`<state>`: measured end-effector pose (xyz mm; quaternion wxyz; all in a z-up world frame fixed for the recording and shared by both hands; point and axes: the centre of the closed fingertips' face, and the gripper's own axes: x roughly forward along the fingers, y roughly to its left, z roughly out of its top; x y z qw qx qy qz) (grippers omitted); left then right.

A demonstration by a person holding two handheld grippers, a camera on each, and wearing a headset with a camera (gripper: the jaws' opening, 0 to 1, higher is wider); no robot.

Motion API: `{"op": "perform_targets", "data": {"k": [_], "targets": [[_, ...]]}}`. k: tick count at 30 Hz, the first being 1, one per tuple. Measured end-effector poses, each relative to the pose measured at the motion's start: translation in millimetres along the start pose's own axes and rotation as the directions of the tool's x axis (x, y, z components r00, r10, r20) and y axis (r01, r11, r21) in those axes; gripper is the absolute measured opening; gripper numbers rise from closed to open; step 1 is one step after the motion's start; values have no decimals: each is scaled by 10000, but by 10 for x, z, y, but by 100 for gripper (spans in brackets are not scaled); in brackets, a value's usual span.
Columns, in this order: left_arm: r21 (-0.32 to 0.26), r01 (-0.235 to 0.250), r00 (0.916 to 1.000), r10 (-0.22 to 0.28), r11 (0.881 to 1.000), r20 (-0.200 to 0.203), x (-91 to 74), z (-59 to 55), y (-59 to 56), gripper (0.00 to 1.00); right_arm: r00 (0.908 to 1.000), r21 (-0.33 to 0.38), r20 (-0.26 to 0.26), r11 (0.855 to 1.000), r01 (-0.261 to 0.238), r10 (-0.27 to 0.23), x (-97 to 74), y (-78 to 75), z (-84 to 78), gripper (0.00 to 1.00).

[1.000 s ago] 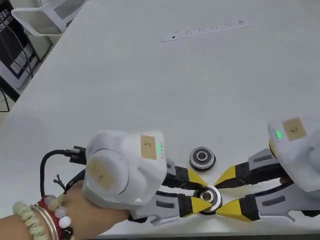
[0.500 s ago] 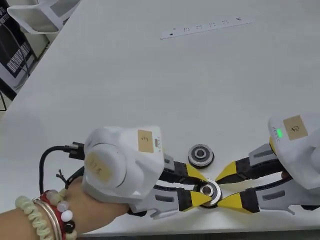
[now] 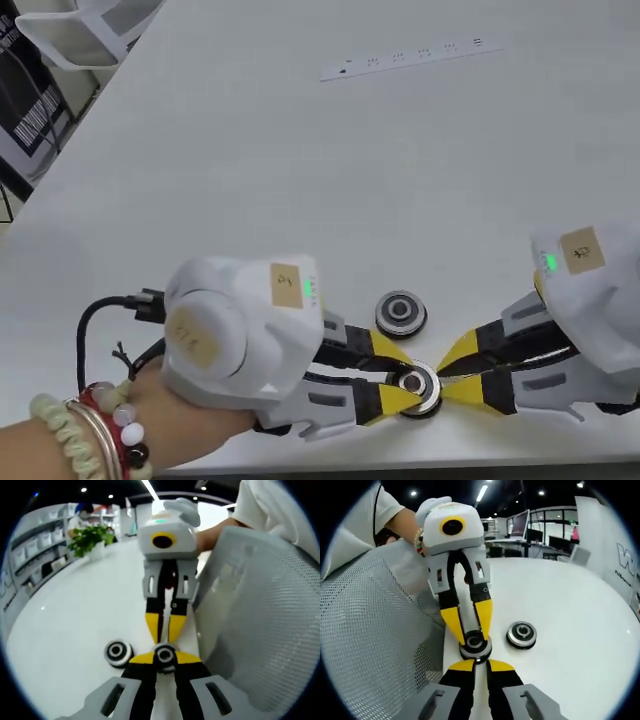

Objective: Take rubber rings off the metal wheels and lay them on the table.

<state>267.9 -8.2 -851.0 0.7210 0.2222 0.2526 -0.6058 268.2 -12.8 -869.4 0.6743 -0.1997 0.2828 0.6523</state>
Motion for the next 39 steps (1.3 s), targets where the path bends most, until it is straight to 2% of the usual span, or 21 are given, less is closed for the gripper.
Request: {"op": "perform_targets", "data": {"k": [2, 5, 8, 13, 16, 22, 25, 27, 32, 33, 35, 36, 38, 39], "targets": [[2, -3, 10000, 3, 10000, 18, 1, 1, 1, 13, 10000, 179, -56, 9998, -32, 33, 1, -4, -4, 5], [-17, -38, 10000, 38, 10000, 18, 1, 1, 2, 13, 9996, 867, -185, 9960, 220, -205, 2, -22, -13, 2], [-80, -100, 9999, 100, 9999, 66, 0, 0, 4, 13, 9980, 806, -159, 9948, 629, -618, -6, -43, -3, 0], [-102, -138, 9999, 139, 9999, 76, 2, 2, 5, 13, 9971, 778, -164, 9941, 755, -745, -18, -48, -3, 0], [-87, -148, 9999, 148, 9999, 75, 3, 5, 6, 13, 9978, 1276, -43, 9896, 668, -668, -39, -57, -3, 0], [-102, -144, 9999, 145, 9998, 61, 5, 7, 8, 14, 9980, 2630, 422, 9642, 336, -463, -72, -72, 13, 0], [-76, -141, 9999, 142, 9999, 41, 6, 6, 6, 14, 9969, 3452, 738, 9385, -10, -261, -84, -56, 27, 0], [-49, -138, 9999, 138, 9999, 35, 5, 7, 6, 14, 9935, 4200, 1120, 9071, -289, -202, -107, -67, 40, 0], [24, -121, 9999, 121, 9999, 25, 4, 5, 5, 14, 9856, 5330, 1692, 8415, -889, -31, -126, -73, 44, 0], [15, -111, 9999, 110, 9999, 34, 4, 5, 6, 14, 9854, 5288, 1701, 8440, -901, -14, -130, -73, 42, 0], [0, -97, 9999, 97, 10000, 43, 4, 4, 5, 14, 9844, 5391, 1762, 8367, -964, -1, -130, -62, 54, 0], [16, -102, 9999, 102, 9999, 40, 3, 4, 5, 14, 9818, 5533, 1898, 8259, -1088, 23, -131, -48, 75, 0], [50, -99, 9999, 99, 9999, 46, 3, 3, 4, 14, 9804, 5633, 1969, 8181, -1156, 30, -134, -40, 84, 0], [49, -86, 9999, 86, 10000, 55, 3, 3, 3, 14, 9794, 5749, 2021, 8092, -1212, 31, -133, -32, 93, 0]]}}
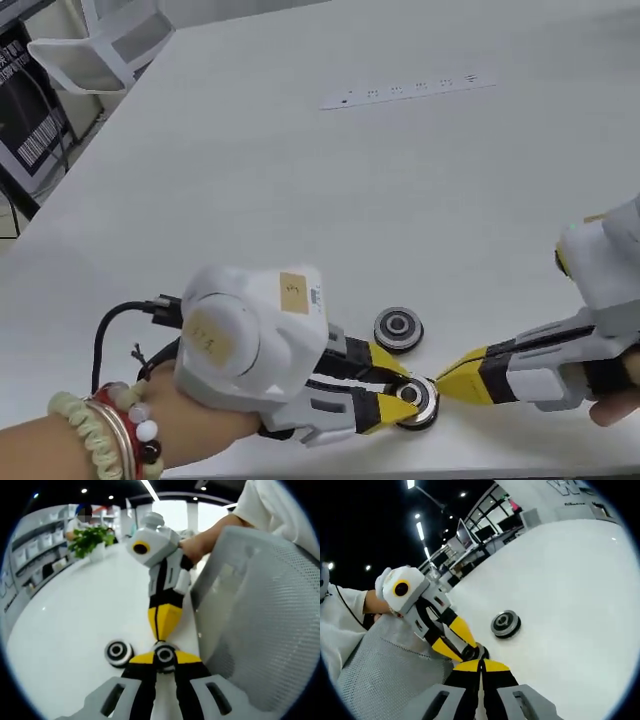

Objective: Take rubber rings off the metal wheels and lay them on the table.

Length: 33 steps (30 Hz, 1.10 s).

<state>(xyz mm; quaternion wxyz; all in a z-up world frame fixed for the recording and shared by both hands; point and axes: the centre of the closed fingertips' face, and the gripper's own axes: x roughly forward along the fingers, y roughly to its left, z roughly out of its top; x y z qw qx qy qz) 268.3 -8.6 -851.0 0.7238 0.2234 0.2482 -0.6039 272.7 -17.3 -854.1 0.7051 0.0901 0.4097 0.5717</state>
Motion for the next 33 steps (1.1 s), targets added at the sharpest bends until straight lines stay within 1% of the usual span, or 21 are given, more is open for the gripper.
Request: {"op": "perform_targets", "data": {"k": [3, 4, 5, 7, 8, 11, 14, 16, 17, 18, 19, 22, 24, 26, 27, 28, 29, 30, 31, 33], "targets": [[0, 33, 10000, -33, 10000, 32, -1, 0, 2, 13, 9999, 348, 97, 9994, -81, 78, 3, 19, 3, 0], [16, 35, 10000, -35, 10000, 27, -1, 0, 2, 13, 9997, 732, 193, 9971, -193, 180, 5, 36, 10, 0], [47, 22, 10000, -22, 10000, -7, -1, 0, 2, 13, 9996, 1048, 166, 9941, -263, 247, 8, 47, 5, 0], [124, 28, 9999, -26, 9999, -118, 1, 0, -4, 13, 9993, 1102, 142, 9933, -345, 331, 13, 46, 5, 0], [154, 25, 9999, -23, 9999, -127, 1, -1, -4, 13, 9990, 1429, 169, 9888, -427, 406, 16, 54, 7, 0], [179, 43, 9999, -41, 9998, -100, 0, -2, -2, 13, 9976, 1999, 326, 9776, -665, 612, 17, 56, 15, 0], [208, 52, 9999, -49, 9998, -104, 1, -2, -1, 13, 9956, 2369, 519, 9676, -876, 775, 18, 63, 16, 0], [203, 56, 9999, -54, 9998, -102, 1, -2, 0, 13, 9945, 2453, 621, 9646, -971, 843, 24, 75, 22, 0], [193, 55, 9999, -53, 9998, -101, 1, -2, 0, 13, 9936, 2557, 693, 9612, -1039, 889, 23, 73, 20, 0], [195, 55, 9999, -53, 9998, -100, 1, -2, 0, 13, 9923, 2768, 799, 9542, -1135, 949, 25, 76, 22, 0], [176, 52, 9999, -50, 9998, -94, 0, -2, 1, 13, 9917, 2849, 842, 9513, -1175, 972, 24, 70, 21, 0], [133, 31, 9999, -30, 9999, -100, 0, -3, 3, 13, 9910, 2923, 919, 9487, -1204, 974, 18, 67, 25, 0], [95, 17, 9999, -16, 10000, -102, 0, -4, 2, 13, 9909, 2897, 936, 9496, -1201, 967, 19, 68, 28, 0], [96, 3, 9999, -2, 10000, -103, 0, -3, 3, 13, 9918, 2802, 939, 9536, -1103, 871, 12, 54, 29, 0], [73, -17, 9999, 18, 10000, -110, -2, -5, 6, 13, 9926, 2753, 970, 9564, -972, 729, 7, 31, 31, 0], [56, -46, 9999, 46, 10000, -115, -4, -7, 11, 13, 9941, 2614, 947, 9622, -767, 535, 4, 6, 30, 0], [34, -52, 9999, 52, 10000, -111, -4, -7, 13, 13, 9961, 2273, 814, 9724, -519, 341, 0, -25, 17, 0], [22, -59, 9999, 59, 10000, -110, -4, -7, 14, 13, 9959, 1961, 833, 9792, -518, 360, 5, 6, 35, 0], [35, -64, 9999, 64, 10000, -112, -5, -7, 15, 13, 9963, 1906, 800, 9806, -467, 319, 11, 17, 42, 0], [12, -77, 9999, 77, 10000, -107, -6, -8, 16, 13, 9983, 1276, 578, 9918, -96, 22, 10, -18, 31, 0]]}}
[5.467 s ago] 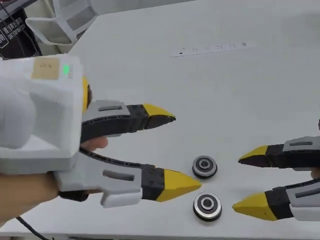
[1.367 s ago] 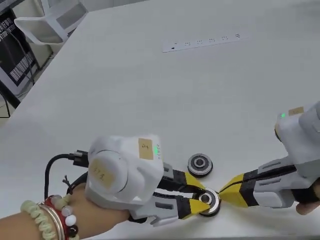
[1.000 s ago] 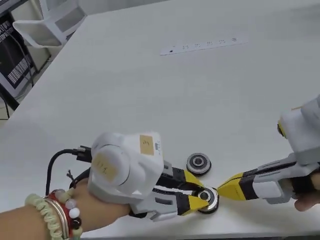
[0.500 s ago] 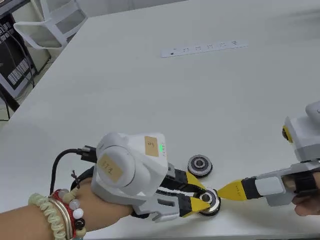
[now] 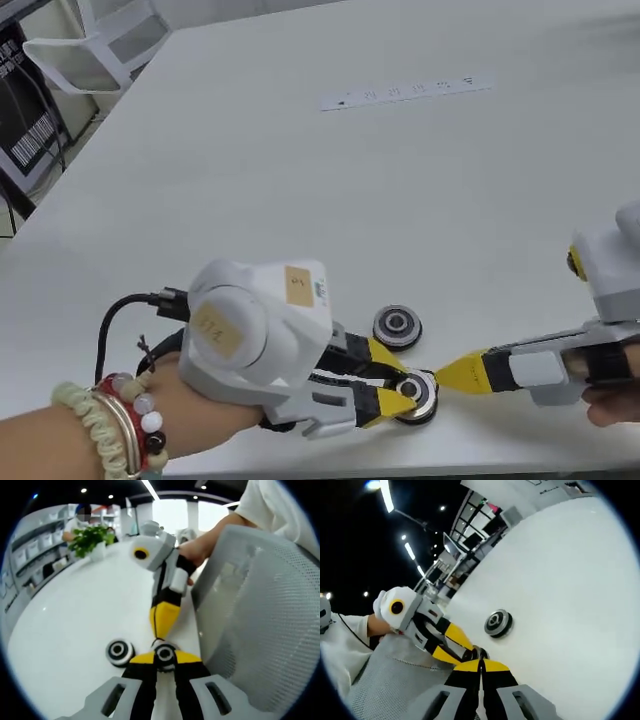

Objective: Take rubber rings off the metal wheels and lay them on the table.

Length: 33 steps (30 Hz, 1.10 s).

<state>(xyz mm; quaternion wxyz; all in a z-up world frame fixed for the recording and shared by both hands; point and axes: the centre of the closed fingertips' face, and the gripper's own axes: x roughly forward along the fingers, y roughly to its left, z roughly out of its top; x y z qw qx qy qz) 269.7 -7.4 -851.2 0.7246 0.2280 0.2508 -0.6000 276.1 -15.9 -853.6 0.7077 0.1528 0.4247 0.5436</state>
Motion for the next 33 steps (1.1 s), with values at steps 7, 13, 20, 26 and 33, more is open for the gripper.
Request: {"op": "perform_targets", "data": {"k": [7, 13, 20, 26, 33], "targets": [[-49, -21, 10000, 21, 10000, 7, -2, -1, 2, 12, 10000, -420, -55, 9991, -40, 37, -8, 15, 23, 0], [-15, 11, 10000, -11, 10000, -8, -3, -2, -3, 12, 9949, 1113, 34, 9887, -1005, 1007, 2, 65, 5, 0], [122, -59, 9999, 60, 9999, -125, 0, -7, -6, 12, 9897, 1885, 236, 9716, -1433, 1414, 17, 65, 16, 0], [165, -38, 9999, 40, 9999, -110, 2, -5, -6, 12, 9872, 1848, 245, 9698, -1593, 1575, 52, 123, 18, 0], [158, -34, 9999, 36, 9999, -98, 1, -4, -3, 12, 9832, 1918, 376, 9643, -1826, 1787, 51, 163, 40, 0]]}}
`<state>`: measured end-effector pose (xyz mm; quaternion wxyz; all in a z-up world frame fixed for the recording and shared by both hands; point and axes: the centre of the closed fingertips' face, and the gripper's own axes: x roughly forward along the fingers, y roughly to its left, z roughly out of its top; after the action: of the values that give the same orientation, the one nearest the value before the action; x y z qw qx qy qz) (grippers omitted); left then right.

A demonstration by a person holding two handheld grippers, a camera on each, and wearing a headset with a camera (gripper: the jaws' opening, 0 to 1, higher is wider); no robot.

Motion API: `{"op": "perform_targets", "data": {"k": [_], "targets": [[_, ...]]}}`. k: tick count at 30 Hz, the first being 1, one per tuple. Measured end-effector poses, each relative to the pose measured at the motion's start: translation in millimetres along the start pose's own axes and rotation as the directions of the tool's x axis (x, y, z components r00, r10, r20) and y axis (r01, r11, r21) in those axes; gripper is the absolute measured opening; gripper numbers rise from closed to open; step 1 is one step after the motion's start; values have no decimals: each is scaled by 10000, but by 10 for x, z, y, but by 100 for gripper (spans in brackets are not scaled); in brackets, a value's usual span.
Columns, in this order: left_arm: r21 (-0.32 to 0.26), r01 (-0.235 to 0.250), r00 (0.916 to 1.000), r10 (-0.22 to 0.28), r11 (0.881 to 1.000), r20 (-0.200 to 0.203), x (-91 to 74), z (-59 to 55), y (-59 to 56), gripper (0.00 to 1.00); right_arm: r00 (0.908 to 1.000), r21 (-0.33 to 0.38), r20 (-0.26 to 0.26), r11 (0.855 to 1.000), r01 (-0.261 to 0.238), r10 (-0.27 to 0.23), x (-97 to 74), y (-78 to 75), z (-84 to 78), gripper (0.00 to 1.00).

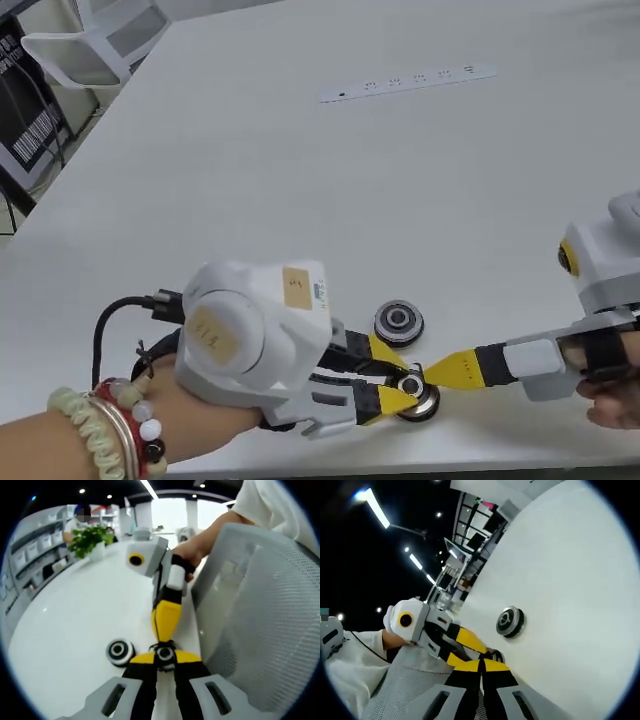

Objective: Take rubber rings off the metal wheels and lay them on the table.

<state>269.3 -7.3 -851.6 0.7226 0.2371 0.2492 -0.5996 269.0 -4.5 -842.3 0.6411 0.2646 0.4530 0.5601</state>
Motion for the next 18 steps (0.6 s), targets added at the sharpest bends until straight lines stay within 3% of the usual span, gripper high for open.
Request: {"op": "perform_targets", "data": {"k": [2, 8, 10, 12, 15, 18], "targets": [[-9, -5, 10000, 5, 10000, 1, 0, 0, 0, 12, 9988, 381, 226, 9982, -454, 445, 19, 71, 16, 0], [-47, -27, 10000, 27, 10000, -2, -3, 1, 1, 12, 9987, 359, 268, 9983, -454, 444, 2, 68, 28, 0], [-41, -29, 10000, 29, 10000, 10, -5, 2, 1, 12, 9946, 839, 510, 9920, -946, 905, 6, 141, 45, 0], [-24, -33, 10000, 33, 10000, -1, -6, 2, 1, 12, 9912, 1105, 810, 9874, -1133, 1047, 6, 138, 101, 0], [-36, -52, 10000, 52, 10000, -13, -6, 1, 0, 12, 9934, 1013, 756, 9904, -937, 862, 2, 106, 101, 0], [-158, -115, 9999, 114, 9998, -59, -6, 0, 1, 13, 9986, 323, 521, 9995, 20, -36, -18, -17, 88, 0]]}}
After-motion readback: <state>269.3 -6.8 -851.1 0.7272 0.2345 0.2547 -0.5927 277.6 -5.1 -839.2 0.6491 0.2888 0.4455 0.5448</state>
